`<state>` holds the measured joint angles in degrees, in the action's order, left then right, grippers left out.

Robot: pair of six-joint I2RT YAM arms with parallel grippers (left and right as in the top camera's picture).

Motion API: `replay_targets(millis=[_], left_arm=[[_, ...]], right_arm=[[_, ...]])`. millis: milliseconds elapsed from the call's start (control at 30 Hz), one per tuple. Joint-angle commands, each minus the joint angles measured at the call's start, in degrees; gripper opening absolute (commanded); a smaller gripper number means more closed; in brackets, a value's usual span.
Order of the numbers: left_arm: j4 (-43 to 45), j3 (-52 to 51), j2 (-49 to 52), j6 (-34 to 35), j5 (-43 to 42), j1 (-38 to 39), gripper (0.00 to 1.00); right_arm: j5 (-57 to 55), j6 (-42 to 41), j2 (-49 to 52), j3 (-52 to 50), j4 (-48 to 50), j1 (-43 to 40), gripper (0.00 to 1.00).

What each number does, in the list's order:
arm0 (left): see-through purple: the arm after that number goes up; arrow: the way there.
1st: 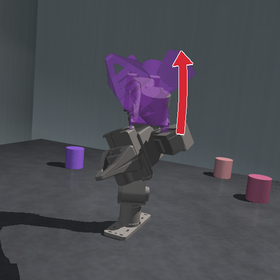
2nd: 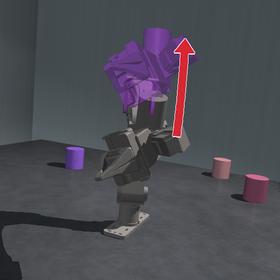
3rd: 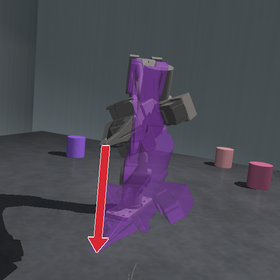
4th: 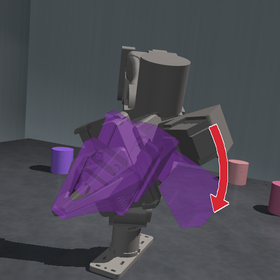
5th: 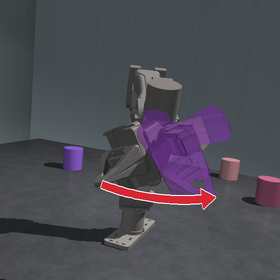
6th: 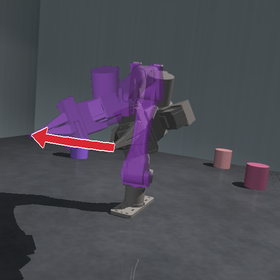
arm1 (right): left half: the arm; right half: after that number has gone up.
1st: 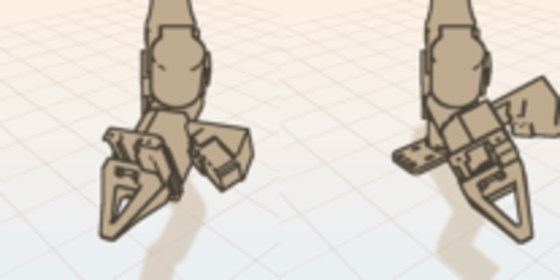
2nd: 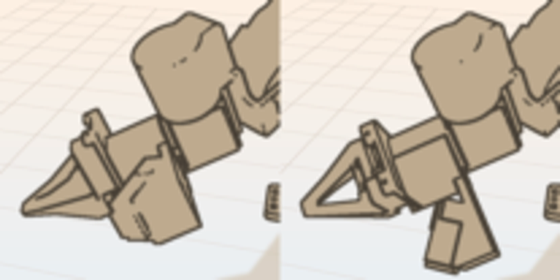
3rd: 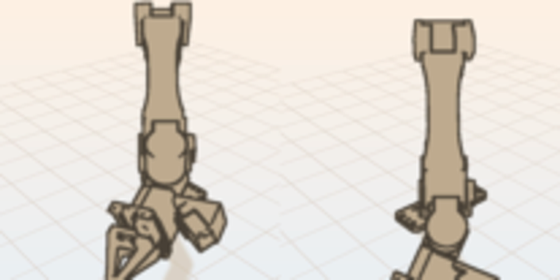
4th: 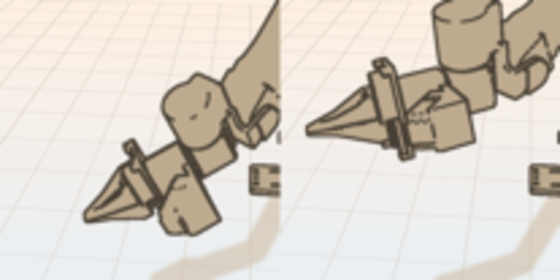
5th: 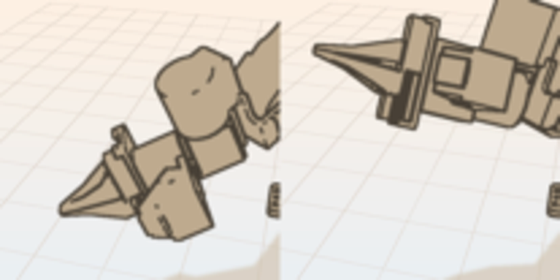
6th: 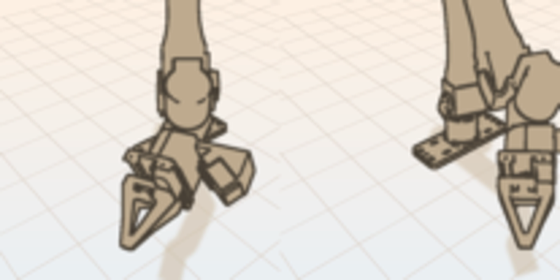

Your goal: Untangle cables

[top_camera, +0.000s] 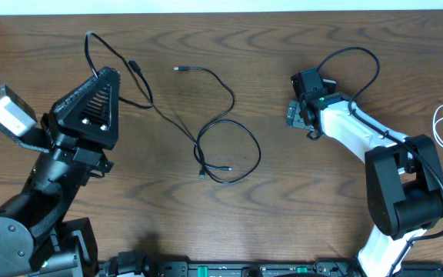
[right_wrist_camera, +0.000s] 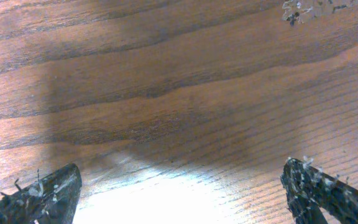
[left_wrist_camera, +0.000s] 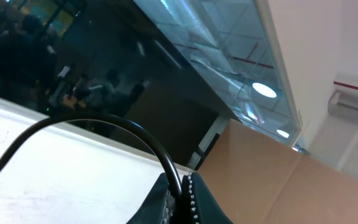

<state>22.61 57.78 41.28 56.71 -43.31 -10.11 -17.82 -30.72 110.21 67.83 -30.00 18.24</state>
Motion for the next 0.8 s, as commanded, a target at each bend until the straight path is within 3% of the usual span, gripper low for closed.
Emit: replay_targets(millis=[0,267,433,767], left_arm=[[-2.0,0.6,-0.2,-2.0,0.9,-0.1,0.06],[-23.2,0.6,0.7,-11.7,5.8,-0.1,0.08],[-36.6,0.6,4.1,-13.7,8.9,-0.1,0.08],[-47.3,0.6,17.2,-17.3,8.9,-0.1,0.07]], right_arm=[[-1.1,0.6,0.4,0.7,0.0,0.3,0.99],[-1.1,0.6,0.4,0.7,0.0,0.3,0.99],[-1.1,0.6,0.4,0.7,0.0,0.3,0.99],[-1.1,0.6,0.4,0.7,0.0,0.3,0.99]])
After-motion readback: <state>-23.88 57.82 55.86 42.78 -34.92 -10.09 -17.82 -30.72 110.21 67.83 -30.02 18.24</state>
